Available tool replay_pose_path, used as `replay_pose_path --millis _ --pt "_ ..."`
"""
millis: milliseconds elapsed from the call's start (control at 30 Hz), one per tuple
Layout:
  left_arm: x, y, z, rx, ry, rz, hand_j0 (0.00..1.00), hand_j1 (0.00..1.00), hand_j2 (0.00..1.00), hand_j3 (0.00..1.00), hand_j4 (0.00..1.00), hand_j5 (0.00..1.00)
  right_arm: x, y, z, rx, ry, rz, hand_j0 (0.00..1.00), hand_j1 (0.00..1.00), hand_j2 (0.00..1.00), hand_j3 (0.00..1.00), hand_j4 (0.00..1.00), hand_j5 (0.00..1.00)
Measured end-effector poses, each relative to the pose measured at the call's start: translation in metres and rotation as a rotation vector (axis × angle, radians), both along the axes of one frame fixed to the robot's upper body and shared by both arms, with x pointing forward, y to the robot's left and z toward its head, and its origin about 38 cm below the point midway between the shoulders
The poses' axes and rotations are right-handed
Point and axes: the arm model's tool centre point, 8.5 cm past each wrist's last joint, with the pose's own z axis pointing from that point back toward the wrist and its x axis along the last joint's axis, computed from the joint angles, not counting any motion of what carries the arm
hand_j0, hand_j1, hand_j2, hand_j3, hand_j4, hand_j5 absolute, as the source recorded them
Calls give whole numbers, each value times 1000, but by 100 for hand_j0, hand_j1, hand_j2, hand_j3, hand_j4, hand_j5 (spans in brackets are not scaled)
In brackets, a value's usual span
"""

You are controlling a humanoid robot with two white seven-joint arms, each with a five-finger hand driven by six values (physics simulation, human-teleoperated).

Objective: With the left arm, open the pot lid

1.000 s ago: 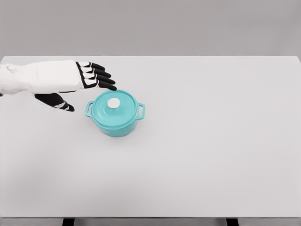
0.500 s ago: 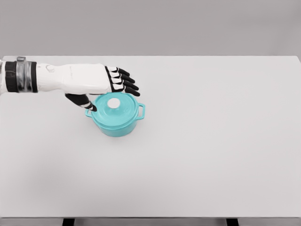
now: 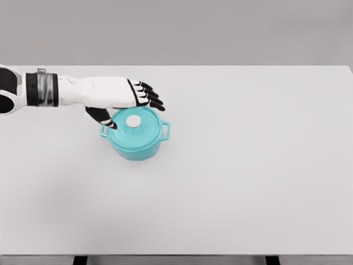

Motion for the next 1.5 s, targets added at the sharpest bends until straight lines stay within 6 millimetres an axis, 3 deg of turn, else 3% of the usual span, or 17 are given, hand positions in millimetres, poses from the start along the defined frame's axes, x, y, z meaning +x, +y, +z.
replay_pose_path --millis 200,667,1100,1500 --pt "12 6 -14 28 8 44 100 100 100 100 100 100 0 0 0 0 0 0 100 100 100 100 100 100" --pt "12 1 -29 49 21 41 100 100 100 100 100 100 -1 0 0 0 2 0 100 100 100 100 100 100" --pt "11 10 -32 57 29 60 100 100 100 100 100 100 0 0 0 0 0 0 100 100 100 100 100 100" --pt "12 3 -34 71 15 47 100 100 100 100 100 100 0 0 0 0 0 0 100 100 100 100 100 100"
